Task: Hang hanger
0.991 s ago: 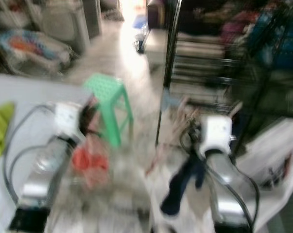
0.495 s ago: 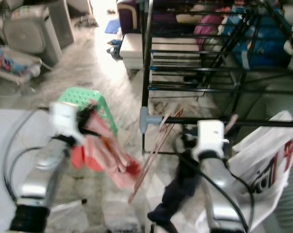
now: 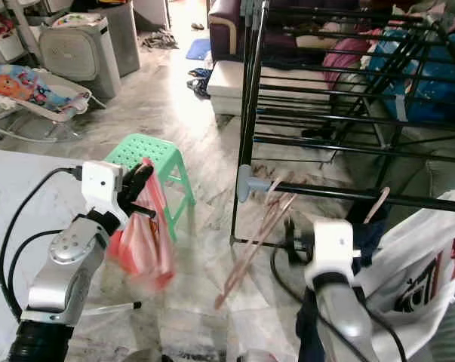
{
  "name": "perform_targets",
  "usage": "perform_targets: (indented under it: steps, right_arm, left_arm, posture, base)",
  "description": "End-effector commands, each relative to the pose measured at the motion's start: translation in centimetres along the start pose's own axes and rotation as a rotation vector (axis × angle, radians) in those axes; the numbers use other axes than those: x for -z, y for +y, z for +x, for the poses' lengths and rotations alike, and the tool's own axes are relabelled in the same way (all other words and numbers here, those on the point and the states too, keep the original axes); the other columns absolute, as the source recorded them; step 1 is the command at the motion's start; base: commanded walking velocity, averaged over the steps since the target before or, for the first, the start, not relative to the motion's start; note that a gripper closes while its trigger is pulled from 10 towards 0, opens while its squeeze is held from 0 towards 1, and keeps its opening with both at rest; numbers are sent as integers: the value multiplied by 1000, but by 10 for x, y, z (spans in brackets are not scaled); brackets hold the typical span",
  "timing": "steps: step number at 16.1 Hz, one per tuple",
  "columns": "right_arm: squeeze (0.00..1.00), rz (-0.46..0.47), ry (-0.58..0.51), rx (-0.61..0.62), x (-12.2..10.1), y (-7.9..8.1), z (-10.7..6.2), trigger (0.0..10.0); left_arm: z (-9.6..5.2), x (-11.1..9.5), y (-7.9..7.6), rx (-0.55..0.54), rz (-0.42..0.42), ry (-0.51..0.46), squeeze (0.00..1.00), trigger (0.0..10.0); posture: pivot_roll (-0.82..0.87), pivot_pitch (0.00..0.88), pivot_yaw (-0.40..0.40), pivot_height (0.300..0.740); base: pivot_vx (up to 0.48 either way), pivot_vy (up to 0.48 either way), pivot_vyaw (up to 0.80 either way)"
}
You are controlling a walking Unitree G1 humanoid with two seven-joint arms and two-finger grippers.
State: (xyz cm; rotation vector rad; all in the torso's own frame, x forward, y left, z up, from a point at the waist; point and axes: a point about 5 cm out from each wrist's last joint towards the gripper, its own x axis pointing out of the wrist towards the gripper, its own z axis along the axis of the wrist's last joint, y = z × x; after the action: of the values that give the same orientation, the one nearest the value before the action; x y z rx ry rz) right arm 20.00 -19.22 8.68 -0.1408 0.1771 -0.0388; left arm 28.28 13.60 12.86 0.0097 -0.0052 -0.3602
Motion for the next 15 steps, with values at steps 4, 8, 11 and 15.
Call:
perform_targets:
  steps: [4, 8, 11, 15]
  right_arm:
    - [0, -8, -53, -241, -18, 18, -6, 10000]
    - [0, -36, 75, -532, -20, 43, 2, 10000]
    - [0, 5, 198, -446, -8, 34, 27, 10000]
    - [0, -4, 343, -345, 6, 18, 32, 10000]
  left_arm:
    - [2, -8, -2, 37, 31, -18, 0, 10000]
    - [1, -6, -8, 69, 48, -1, 0, 10000]
    - [1, -2, -12, 83, 55, 10, 0, 10000]
    - [-1, -1, -14, 92, 56, 21, 0, 10000]
  posture:
    - [-42, 0, 11, 740]
    - [-36, 0, 10, 740]
    - [-34, 0, 6, 740]
    - [-31, 0, -2, 740]
  base:
    - [0, 0, 0]
    - [0, 0, 0]
    - [0, 0, 0]
    - [0, 0, 0]
